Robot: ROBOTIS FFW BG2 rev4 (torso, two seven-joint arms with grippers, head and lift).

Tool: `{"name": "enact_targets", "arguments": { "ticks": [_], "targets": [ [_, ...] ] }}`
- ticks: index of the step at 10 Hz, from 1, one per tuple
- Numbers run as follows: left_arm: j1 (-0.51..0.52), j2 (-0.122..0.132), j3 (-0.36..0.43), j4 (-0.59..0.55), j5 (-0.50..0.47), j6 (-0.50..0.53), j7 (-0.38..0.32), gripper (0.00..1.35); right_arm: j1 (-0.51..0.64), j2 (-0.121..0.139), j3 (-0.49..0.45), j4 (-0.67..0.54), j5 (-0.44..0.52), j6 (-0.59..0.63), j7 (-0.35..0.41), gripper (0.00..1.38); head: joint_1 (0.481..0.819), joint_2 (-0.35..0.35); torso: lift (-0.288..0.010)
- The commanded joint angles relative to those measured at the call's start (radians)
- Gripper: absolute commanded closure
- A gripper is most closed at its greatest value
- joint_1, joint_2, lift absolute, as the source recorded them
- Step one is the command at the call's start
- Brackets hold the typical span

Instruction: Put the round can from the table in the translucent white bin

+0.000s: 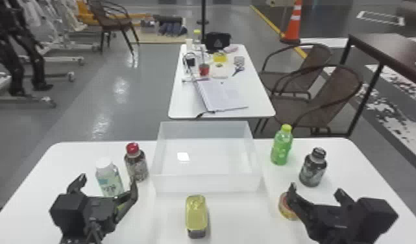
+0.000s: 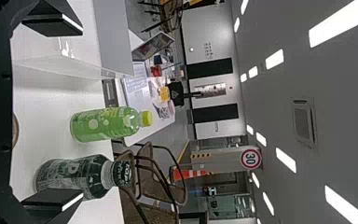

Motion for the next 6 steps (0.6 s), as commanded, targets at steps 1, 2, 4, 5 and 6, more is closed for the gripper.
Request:
{"name": "enact_targets", "arguments": {
  "ticks": [1, 2, 4, 5, 6],
  "targets": [
    [0.000, -0.003, 0.000, 0.000, -0.001, -0.005, 0.000, 0.10, 0.000, 0.002, 0.000, 0.003, -0.006, -0.001, -0.001, 0.08, 0.549, 0.000, -0.100],
    [0.000, -0.003, 0.000, -0.001, -0.001, -0.005, 0.000, 0.10, 0.000, 0.002, 0.000, 0.003, -0.003, -0.001, -0.001, 0.08, 0.549, 0.000, -0.100],
    [0.000, -0.003, -0.003, 0.000, -0.001, -0.008, 0.000, 0.10, 0.000, 0.003, 0.000, 0.001, 0.004, -0.001, -0.001, 0.09, 0.549, 0.000, -0.100],
    [0.000, -0.003, -0.003, 0.000, -0.001, -0.002, 0.000, 0.10, 0.000, 0.005, 0.000, 0.001, 0.011, -0.001, -0.001, 0.09, 0.549, 0.000, -0.100],
    [0.002, -0.003, -0.001, 0.000, -0.001, -0.002, 0.000, 0.10, 0.000, 0.007, 0.000, 0.003, 0.012, -0.005, -0.001, 0.09, 0.549, 0.000, -0.100]
  ]
}}
